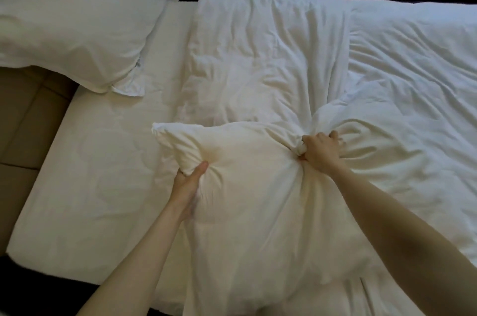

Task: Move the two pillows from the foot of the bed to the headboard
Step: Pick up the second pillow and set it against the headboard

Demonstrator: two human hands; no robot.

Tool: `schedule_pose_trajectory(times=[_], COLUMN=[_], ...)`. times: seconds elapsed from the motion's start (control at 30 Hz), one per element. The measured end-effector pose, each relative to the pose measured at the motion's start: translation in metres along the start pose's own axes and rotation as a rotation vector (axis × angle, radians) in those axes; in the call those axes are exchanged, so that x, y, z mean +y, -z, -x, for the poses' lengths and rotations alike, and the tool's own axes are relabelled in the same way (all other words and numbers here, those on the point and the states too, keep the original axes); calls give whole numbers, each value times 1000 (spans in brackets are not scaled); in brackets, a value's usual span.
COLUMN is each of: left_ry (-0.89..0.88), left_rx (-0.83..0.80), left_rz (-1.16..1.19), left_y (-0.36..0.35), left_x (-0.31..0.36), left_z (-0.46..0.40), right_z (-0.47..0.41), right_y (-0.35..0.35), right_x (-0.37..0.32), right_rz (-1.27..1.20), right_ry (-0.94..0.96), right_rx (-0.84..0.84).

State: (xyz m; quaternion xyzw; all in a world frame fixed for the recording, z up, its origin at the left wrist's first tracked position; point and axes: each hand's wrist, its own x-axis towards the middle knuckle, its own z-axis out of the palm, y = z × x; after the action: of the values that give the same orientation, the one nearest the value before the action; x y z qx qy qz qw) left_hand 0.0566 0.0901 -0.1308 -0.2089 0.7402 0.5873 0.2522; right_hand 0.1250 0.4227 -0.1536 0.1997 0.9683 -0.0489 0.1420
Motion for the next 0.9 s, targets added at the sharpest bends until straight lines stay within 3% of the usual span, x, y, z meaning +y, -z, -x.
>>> schedule_pose_trajectory(times=[0.27,0.53,0.9], left_ry=[-1,-38,-253], left_rx=[-10,-155,3], left_rz=[149,305,493], left_y=[45,101,308], left_x=[-45,-62,30], left_z=[43,76,40], right_z=[69,136,136], right_y=[46,91,179], right_x=[-21,-93,-325], right_rz=[-212,-452,-639], right_ry=[-87,-285,-72], right_rx=[152,349,502])
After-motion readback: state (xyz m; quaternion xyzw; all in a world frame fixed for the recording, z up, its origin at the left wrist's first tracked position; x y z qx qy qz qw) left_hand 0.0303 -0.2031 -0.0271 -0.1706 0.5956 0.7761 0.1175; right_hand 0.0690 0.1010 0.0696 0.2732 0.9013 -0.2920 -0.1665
